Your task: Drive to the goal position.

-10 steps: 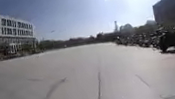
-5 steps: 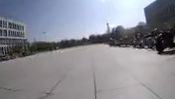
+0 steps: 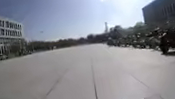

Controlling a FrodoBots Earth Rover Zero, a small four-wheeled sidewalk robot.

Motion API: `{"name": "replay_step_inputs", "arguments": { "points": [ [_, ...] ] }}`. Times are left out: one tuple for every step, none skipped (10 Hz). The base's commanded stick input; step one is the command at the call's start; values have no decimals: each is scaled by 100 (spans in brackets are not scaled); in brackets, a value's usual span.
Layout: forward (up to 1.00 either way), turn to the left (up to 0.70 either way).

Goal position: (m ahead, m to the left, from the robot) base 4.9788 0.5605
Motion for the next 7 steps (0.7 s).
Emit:
{"name": "replay_step_inputs", "arguments": {
  "points": [
    [70, 0],
    [70, 0],
    [70, 0],
    [70, 0],
    [70, 0],
    [70, 0],
    [70, 0]
  ]
}}
